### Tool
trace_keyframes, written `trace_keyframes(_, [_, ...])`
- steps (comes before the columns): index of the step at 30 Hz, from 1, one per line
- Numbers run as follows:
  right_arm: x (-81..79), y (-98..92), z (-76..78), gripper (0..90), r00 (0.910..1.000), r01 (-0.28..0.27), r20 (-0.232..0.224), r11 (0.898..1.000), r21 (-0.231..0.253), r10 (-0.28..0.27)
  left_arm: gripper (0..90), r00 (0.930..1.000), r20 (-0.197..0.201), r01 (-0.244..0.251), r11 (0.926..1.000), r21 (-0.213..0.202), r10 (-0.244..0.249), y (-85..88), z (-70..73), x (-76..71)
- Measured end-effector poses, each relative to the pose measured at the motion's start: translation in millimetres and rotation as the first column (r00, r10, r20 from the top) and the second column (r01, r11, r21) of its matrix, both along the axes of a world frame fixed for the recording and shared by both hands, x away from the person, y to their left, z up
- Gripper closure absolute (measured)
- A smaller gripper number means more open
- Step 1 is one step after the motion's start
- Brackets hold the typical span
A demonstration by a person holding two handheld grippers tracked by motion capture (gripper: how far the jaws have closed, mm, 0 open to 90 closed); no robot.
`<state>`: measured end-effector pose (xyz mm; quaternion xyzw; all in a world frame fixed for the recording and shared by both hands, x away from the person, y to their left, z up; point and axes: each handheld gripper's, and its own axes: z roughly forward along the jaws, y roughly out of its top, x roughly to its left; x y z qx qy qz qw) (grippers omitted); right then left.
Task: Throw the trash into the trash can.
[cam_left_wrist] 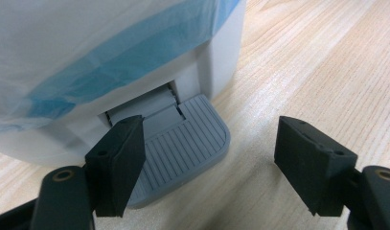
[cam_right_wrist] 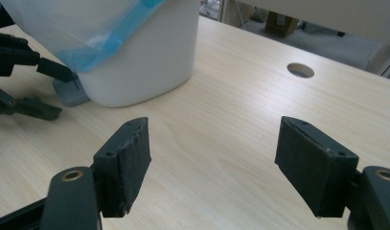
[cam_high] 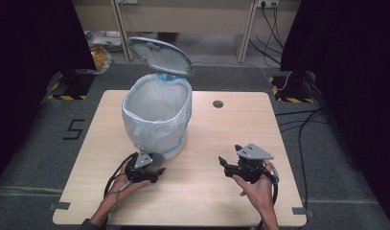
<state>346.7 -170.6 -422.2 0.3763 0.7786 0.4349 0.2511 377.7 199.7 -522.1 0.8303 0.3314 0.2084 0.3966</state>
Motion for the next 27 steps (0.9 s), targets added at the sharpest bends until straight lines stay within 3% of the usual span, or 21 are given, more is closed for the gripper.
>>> trace_keyframes(5, [-1.5,-2.5,-17.9,27.3,0.9998,0.007,-0.019,1.000,0.014,-0.007,25.7,1.0000,-0.004,0.004,1.0000,0.003,-0.004,1.1,0.5,0.5])
trace_keyframes(14, [-1.3,-1.4,-51.3,26.4,0.9963,0.001,-0.086,1.000,-0.006,-0.001,26.1,0.9999,-0.011,0.006,1.0000,-0.004,-0.006,1.9,0.6,0.6])
trace_keyframes(27, [-7.7,-7.4,-70.8,21.5,0.9919,0.025,-0.124,1.000,-0.018,-0.027,26.1,0.9999,-0.009,0.005,1.0000,-0.004,-0.005,1.5,0.4,0.5])
